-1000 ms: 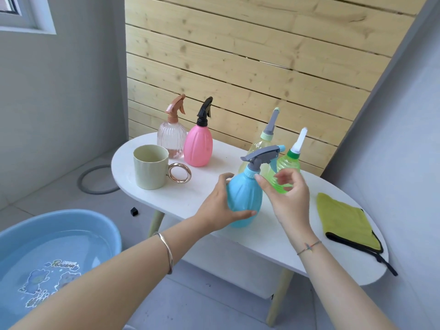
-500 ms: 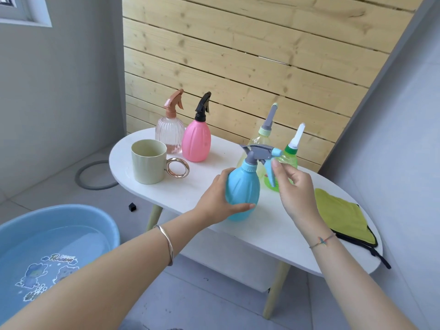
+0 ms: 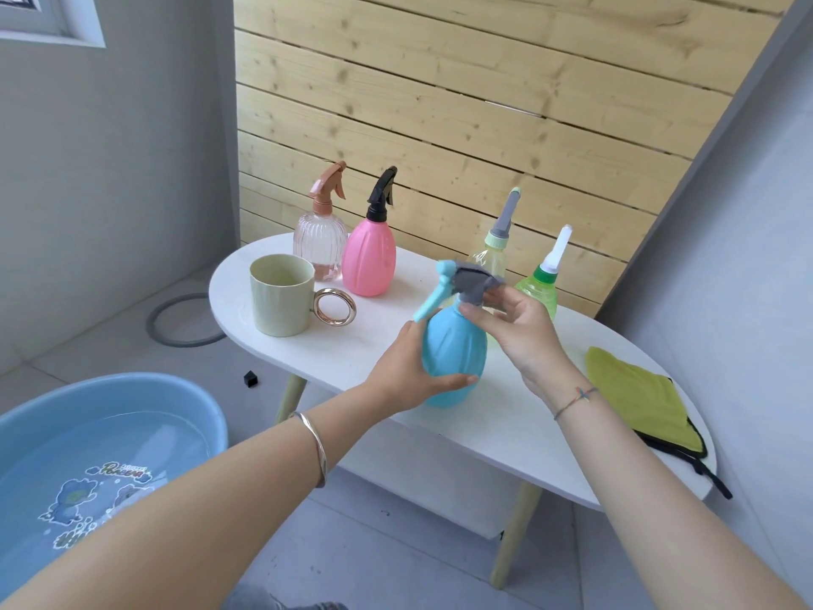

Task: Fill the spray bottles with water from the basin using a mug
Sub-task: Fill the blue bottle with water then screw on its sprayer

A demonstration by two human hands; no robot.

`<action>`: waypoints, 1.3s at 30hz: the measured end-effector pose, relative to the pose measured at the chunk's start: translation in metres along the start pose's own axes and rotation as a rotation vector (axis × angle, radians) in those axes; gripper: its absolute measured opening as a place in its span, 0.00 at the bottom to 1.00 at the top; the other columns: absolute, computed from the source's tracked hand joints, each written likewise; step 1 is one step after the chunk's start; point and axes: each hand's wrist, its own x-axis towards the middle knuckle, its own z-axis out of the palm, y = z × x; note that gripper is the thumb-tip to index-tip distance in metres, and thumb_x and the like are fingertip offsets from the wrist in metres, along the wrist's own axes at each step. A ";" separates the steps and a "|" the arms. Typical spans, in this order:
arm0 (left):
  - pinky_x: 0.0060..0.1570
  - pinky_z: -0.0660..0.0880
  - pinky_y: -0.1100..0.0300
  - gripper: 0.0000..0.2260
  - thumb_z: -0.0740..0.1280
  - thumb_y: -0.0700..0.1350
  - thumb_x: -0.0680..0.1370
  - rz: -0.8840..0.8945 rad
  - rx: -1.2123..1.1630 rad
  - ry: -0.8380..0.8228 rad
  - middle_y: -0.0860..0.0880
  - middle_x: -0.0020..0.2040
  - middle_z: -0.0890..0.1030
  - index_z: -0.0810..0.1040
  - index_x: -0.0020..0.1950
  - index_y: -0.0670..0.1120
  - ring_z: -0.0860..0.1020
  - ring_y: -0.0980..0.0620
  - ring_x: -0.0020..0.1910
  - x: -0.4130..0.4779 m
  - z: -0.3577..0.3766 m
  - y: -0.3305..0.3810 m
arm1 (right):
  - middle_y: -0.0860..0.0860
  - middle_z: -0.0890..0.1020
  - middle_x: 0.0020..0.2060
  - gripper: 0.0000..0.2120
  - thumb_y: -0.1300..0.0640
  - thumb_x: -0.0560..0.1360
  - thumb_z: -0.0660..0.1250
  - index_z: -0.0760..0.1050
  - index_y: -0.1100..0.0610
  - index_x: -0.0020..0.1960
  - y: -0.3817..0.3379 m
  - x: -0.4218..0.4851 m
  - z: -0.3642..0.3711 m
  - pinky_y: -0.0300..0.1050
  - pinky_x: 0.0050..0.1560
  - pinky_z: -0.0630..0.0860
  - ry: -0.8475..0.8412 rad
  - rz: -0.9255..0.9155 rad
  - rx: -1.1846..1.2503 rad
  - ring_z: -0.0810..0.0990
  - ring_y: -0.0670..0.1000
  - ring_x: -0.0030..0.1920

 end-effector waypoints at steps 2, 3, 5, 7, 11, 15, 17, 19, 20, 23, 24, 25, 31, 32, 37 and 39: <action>0.66 0.70 0.50 0.42 0.79 0.57 0.66 0.008 -0.006 0.002 0.50 0.67 0.70 0.61 0.74 0.53 0.70 0.51 0.66 -0.001 0.000 0.000 | 0.46 0.81 0.43 0.16 0.54 0.66 0.78 0.80 0.56 0.52 0.001 0.000 0.006 0.38 0.57 0.74 0.088 0.029 -0.040 0.78 0.45 0.47; 0.66 0.70 0.51 0.42 0.79 0.57 0.66 0.009 -0.005 0.002 0.50 0.68 0.70 0.61 0.73 0.54 0.70 0.51 0.66 -0.001 -0.001 0.000 | 0.46 0.80 0.43 0.17 0.54 0.66 0.78 0.79 0.56 0.52 0.000 0.000 0.009 0.32 0.52 0.73 0.094 0.030 -0.056 0.77 0.43 0.46; 0.66 0.70 0.52 0.42 0.79 0.56 0.66 0.011 -0.001 0.002 0.50 0.68 0.70 0.60 0.73 0.54 0.70 0.52 0.66 -0.002 -0.001 0.000 | 0.46 0.80 0.48 0.17 0.56 0.67 0.77 0.77 0.55 0.53 -0.001 0.001 0.008 0.26 0.50 0.69 0.003 0.037 -0.045 0.77 0.41 0.51; 0.65 0.70 0.52 0.41 0.79 0.55 0.67 0.009 -0.004 0.000 0.50 0.67 0.70 0.61 0.73 0.53 0.70 0.52 0.65 -0.002 -0.002 0.001 | 0.48 0.82 0.53 0.13 0.61 0.71 0.73 0.76 0.53 0.54 -0.002 0.000 0.002 0.34 0.60 0.70 -0.132 0.071 0.086 0.78 0.44 0.57; 0.65 0.71 0.51 0.41 0.80 0.55 0.67 0.004 -0.009 0.002 0.50 0.66 0.70 0.61 0.72 0.53 0.70 0.51 0.64 -0.002 -0.002 0.002 | 0.50 0.84 0.51 0.13 0.65 0.72 0.70 0.78 0.56 0.55 -0.001 0.002 -0.008 0.38 0.59 0.72 -0.157 0.061 0.181 0.80 0.45 0.54; 0.66 0.70 0.51 0.42 0.80 0.56 0.66 0.006 -0.030 0.003 0.50 0.67 0.70 0.61 0.73 0.54 0.70 0.52 0.65 -0.002 -0.001 0.000 | 0.45 0.81 0.42 0.13 0.60 0.67 0.77 0.76 0.52 0.46 0.001 0.001 0.006 0.41 0.54 0.74 0.033 -0.036 0.053 0.78 0.44 0.45; 0.66 0.70 0.52 0.42 0.80 0.55 0.66 0.000 -0.034 -0.001 0.50 0.68 0.69 0.60 0.74 0.54 0.69 0.52 0.66 -0.003 -0.001 0.000 | 0.45 0.79 0.43 0.16 0.57 0.66 0.78 0.74 0.52 0.47 0.003 0.002 0.009 0.44 0.57 0.72 0.047 -0.050 -0.002 0.77 0.45 0.47; 0.66 0.70 0.52 0.42 0.80 0.55 0.66 0.003 -0.036 -0.001 0.50 0.67 0.70 0.61 0.74 0.53 0.70 0.52 0.66 -0.002 -0.001 0.000 | 0.46 0.80 0.47 0.15 0.57 0.67 0.77 0.75 0.52 0.50 0.003 0.003 0.005 0.45 0.60 0.72 -0.019 -0.043 0.011 0.78 0.46 0.51; 0.65 0.71 0.51 0.42 0.80 0.55 0.66 0.002 -0.036 0.002 0.50 0.67 0.70 0.61 0.73 0.53 0.70 0.52 0.65 -0.002 -0.001 0.000 | 0.47 0.81 0.49 0.14 0.58 0.69 0.75 0.76 0.52 0.53 0.003 0.003 0.002 0.43 0.60 0.72 -0.069 -0.035 0.057 0.78 0.45 0.53; 0.64 0.71 0.51 0.41 0.80 0.54 0.66 -0.003 -0.034 0.006 0.50 0.65 0.70 0.62 0.73 0.53 0.70 0.52 0.64 -0.002 -0.001 0.000 | 0.50 0.83 0.53 0.13 0.64 0.73 0.70 0.78 0.56 0.57 0.002 0.002 -0.003 0.36 0.58 0.72 -0.163 -0.014 0.170 0.80 0.45 0.57; 0.64 0.71 0.52 0.41 0.80 0.54 0.66 -0.002 -0.033 0.008 0.50 0.65 0.70 0.62 0.73 0.53 0.70 0.52 0.64 -0.002 -0.001 0.000 | 0.49 0.84 0.51 0.12 0.64 0.72 0.71 0.80 0.55 0.55 0.003 0.002 -0.002 0.38 0.58 0.72 -0.131 -0.021 0.164 0.80 0.45 0.56; 0.64 0.71 0.52 0.42 0.80 0.54 0.66 0.003 -0.031 0.014 0.50 0.65 0.70 0.62 0.73 0.53 0.70 0.52 0.64 -0.002 -0.001 0.000 | 0.47 0.84 0.49 0.11 0.62 0.71 0.73 0.81 0.53 0.52 0.004 0.002 0.001 0.41 0.60 0.73 -0.074 -0.034 0.146 0.80 0.46 0.54; 0.65 0.65 0.61 0.45 0.81 0.53 0.66 -0.021 -0.031 0.000 0.49 0.69 0.67 0.59 0.76 0.49 0.66 0.53 0.68 -0.001 -0.001 0.003 | 0.42 0.81 0.38 0.10 0.58 0.67 0.78 0.78 0.50 0.42 0.010 0.000 0.017 0.38 0.51 0.71 0.185 -0.132 0.065 0.77 0.43 0.41; 0.66 0.63 0.62 0.47 0.81 0.53 0.66 -0.032 -0.035 -0.027 0.49 0.71 0.65 0.58 0.77 0.49 0.65 0.54 0.70 0.001 -0.004 0.003 | 0.42 0.82 0.39 0.10 0.59 0.67 0.77 0.78 0.50 0.43 0.009 -0.001 0.016 0.35 0.51 0.71 0.168 -0.138 0.059 0.78 0.41 0.42; 0.63 0.71 0.61 0.45 0.81 0.46 0.67 -0.072 -0.075 -0.229 0.53 0.68 0.72 0.59 0.77 0.52 0.71 0.56 0.66 0.010 -0.024 0.007 | 0.43 0.84 0.48 0.11 0.62 0.72 0.72 0.80 0.53 0.52 0.004 0.003 -0.002 0.36 0.57 0.73 -0.112 -0.057 0.073 0.81 0.42 0.52; 0.60 0.73 0.61 0.42 0.81 0.44 0.67 -0.076 -0.056 -0.239 0.53 0.65 0.74 0.62 0.75 0.52 0.73 0.55 0.62 0.012 -0.028 0.007 | 0.45 0.83 0.52 0.13 0.64 0.73 0.70 0.79 0.55 0.56 0.003 0.006 -0.008 0.34 0.57 0.73 -0.208 -0.018 0.099 0.80 0.42 0.55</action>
